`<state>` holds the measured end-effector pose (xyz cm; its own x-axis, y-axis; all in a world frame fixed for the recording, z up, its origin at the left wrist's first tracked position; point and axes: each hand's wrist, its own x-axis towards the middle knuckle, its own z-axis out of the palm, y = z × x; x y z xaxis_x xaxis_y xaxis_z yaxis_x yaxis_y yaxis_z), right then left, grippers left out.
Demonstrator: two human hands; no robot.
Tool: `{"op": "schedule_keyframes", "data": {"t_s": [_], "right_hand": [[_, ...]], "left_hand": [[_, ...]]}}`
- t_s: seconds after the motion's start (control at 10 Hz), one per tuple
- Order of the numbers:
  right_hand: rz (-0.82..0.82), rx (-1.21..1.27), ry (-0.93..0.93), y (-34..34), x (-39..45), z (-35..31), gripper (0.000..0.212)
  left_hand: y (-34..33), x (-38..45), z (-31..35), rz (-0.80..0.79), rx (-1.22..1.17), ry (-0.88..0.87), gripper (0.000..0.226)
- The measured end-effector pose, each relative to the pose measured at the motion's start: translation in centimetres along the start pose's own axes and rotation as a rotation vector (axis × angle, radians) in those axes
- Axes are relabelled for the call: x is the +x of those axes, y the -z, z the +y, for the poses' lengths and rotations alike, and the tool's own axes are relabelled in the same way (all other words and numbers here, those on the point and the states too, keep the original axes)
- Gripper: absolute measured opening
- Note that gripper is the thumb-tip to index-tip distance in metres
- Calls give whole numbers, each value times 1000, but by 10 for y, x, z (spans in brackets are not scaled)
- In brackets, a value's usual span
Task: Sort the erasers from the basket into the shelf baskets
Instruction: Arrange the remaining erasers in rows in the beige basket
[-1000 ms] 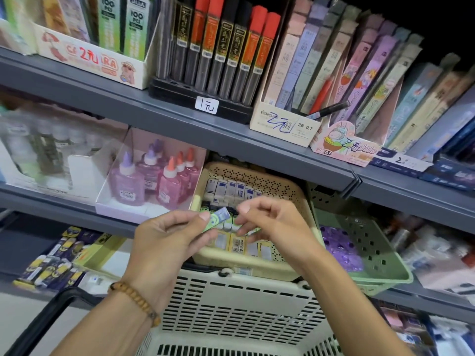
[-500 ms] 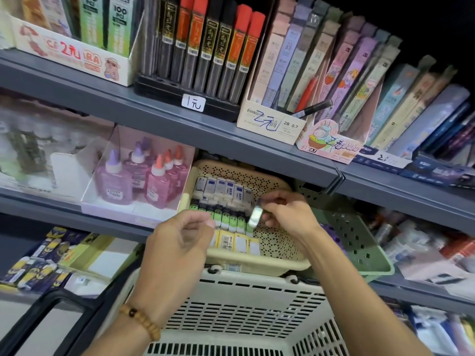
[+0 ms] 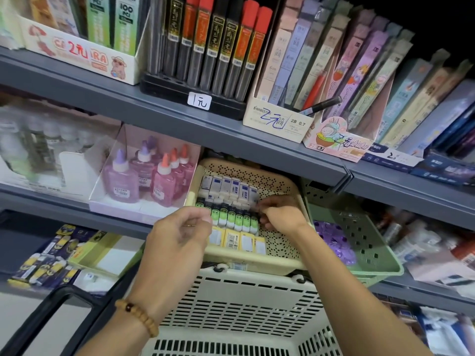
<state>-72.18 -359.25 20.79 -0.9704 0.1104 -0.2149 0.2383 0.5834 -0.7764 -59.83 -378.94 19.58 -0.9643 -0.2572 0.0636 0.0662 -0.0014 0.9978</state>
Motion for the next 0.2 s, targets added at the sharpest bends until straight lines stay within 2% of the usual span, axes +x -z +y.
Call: {"op": "schedule_keyframes", "data": {"t_s": [0.1,0.2], "right_hand": [[45,20,177,0,-37,-9,22],[149,162,364,10,-81,-21,21]], "left_hand": [[1,-4,10,10,0,-34,17],[5,-17,30,57,-26,-71,18]]}}
